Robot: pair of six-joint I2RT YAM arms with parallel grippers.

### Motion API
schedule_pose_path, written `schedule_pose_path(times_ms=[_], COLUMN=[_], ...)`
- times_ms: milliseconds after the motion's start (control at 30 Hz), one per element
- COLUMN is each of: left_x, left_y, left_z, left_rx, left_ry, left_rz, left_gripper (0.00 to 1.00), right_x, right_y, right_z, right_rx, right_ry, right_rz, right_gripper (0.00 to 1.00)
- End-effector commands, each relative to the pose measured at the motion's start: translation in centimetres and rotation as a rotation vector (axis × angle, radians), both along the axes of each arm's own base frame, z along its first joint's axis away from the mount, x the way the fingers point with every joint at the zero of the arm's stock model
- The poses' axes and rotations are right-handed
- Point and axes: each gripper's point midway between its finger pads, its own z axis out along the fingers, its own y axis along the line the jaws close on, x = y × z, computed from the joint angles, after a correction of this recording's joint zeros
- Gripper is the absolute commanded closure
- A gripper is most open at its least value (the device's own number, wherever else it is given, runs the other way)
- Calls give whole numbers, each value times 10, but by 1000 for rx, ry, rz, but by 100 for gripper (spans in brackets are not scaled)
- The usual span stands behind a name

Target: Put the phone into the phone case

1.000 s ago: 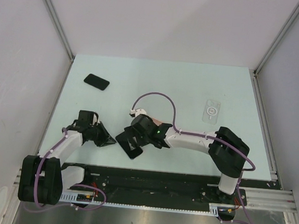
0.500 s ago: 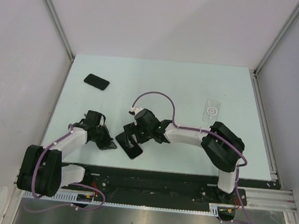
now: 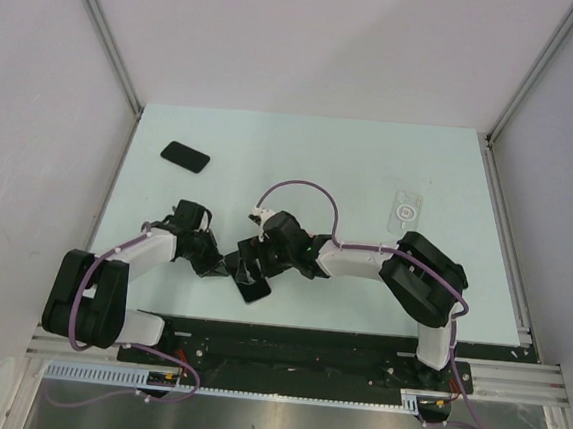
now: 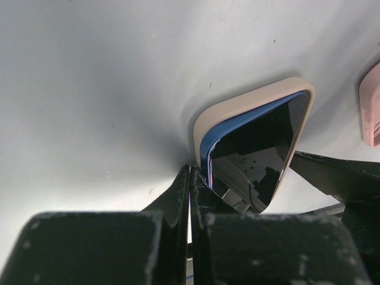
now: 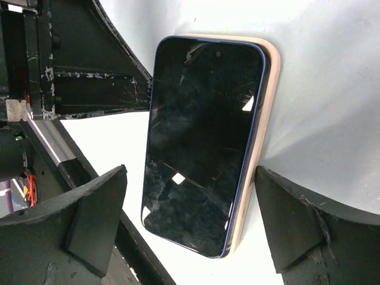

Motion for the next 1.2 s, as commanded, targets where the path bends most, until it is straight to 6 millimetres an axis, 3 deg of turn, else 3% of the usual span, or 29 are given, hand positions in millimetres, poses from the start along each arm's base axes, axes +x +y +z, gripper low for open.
schedule_pose_path(times_ms=[0,367,533,767,833,1033,1167], left_x=[17,3,2,-10,-11,-3,-11], left_y=[-5,7,10,5,0,-9,-1], left_z=[5,1,17,26,30,42,33], left_rx=[7,112,124,73,46,-5,38], left_ry=[-75,-6,-43,-70,-69,-109,-77], left_rz=[-50,-85,-89,-117,-124,-120,-112], left_gripper=[100,100,98,88,80,81,81], right_x=[-18,-12,-7,-13,-14,-18,-18], right_y=[11,-7,-19,-35,-40,-38,-36], right_z=[3,-2,-7,-22,-22,-16,-15], right_rx=[104,129,125,85,95,130,144], right_ry=[90,155,161,188,188,205,208], right_rz=[43,-22,-76,-121,-138,-136,-143], right_gripper=[8,9,9,9,9,9,9])
